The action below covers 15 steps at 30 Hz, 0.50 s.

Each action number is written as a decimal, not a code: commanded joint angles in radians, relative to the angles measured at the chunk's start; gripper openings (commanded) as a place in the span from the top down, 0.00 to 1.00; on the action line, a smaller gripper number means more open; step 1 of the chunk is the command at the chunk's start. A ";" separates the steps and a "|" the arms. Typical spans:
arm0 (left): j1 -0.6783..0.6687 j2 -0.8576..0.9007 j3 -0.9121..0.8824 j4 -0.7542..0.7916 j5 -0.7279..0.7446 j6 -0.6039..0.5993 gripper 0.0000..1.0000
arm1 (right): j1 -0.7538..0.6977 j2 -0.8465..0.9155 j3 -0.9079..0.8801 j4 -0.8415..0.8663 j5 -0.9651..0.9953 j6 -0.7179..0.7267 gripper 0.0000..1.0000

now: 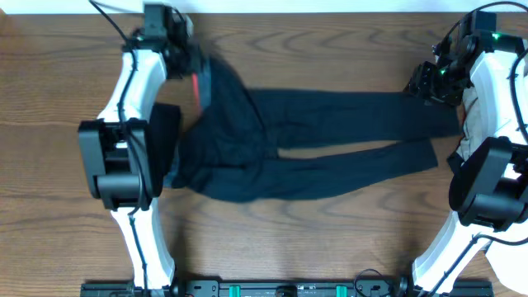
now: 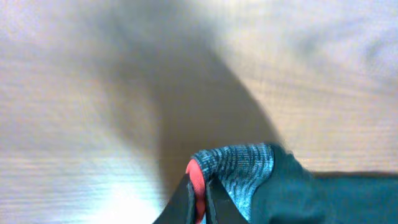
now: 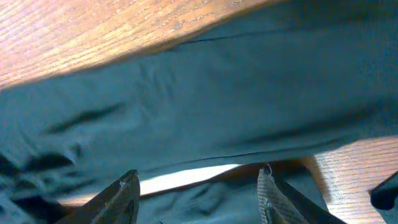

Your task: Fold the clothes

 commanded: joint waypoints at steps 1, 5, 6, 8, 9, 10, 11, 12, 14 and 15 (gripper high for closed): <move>0.023 -0.039 0.034 0.056 -0.059 -0.036 0.94 | -0.005 0.002 0.014 0.004 0.003 -0.018 0.41; 0.038 -0.013 0.034 0.106 -0.094 -0.079 0.94 | -0.005 0.002 0.014 0.005 0.003 -0.018 0.41; 0.042 -0.010 0.034 0.109 -0.104 -0.084 0.94 | -0.005 0.002 0.014 0.005 0.003 -0.018 0.41; 0.054 -0.006 0.034 0.108 -0.110 -0.084 0.94 | -0.005 0.002 0.014 0.006 0.003 -0.019 0.41; 0.059 -0.006 0.034 0.103 -0.110 -0.084 0.94 | -0.005 0.002 0.014 0.006 0.004 -0.019 0.40; 0.065 -0.006 0.034 0.097 -0.110 -0.085 0.93 | -0.005 0.002 0.014 0.007 0.007 -0.019 0.40; 0.070 -0.007 0.034 0.090 -0.109 -0.085 0.89 | -0.005 0.002 0.014 0.007 0.011 -0.019 0.40; 0.076 -0.007 0.034 0.080 -0.109 -0.085 0.76 | -0.005 0.002 0.014 0.008 0.019 -0.019 0.40; 0.085 -0.007 0.034 0.049 -0.110 -0.084 0.60 | -0.004 0.002 0.011 0.006 0.037 -0.019 0.39; 0.091 -0.007 0.034 0.029 -0.110 -0.084 0.50 | -0.004 0.002 0.006 0.006 0.036 -0.019 0.39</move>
